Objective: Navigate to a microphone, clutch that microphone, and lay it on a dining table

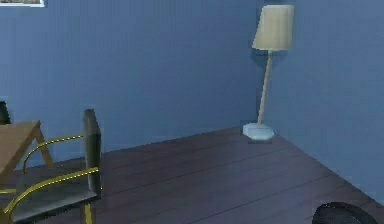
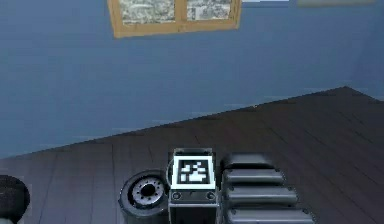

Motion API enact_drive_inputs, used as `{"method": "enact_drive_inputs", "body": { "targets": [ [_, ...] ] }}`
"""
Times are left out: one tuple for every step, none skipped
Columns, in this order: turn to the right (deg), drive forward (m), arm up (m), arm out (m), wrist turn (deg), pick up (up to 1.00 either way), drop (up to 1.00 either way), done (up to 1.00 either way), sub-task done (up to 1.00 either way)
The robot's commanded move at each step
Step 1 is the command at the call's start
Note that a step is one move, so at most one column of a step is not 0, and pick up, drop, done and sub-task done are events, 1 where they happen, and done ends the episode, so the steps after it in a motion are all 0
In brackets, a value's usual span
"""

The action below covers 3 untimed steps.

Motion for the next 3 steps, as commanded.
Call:
{"method": "enact_drive_inputs", "body": {
  "targets": [
    [-3.0, 0.00, 0.00, 0.00, 0.0, 0.00, 0.00, 0.00, 0.00],
    [0.0, 0.85, 0.00, 0.00, 0.0, 0.00, 0.00, 0.00, 0.00],
    [-30.0, 0.00, 0.00, 0.00, 0.0, 0.00, 0.00, 0.00, 0.00]
  ]
}}
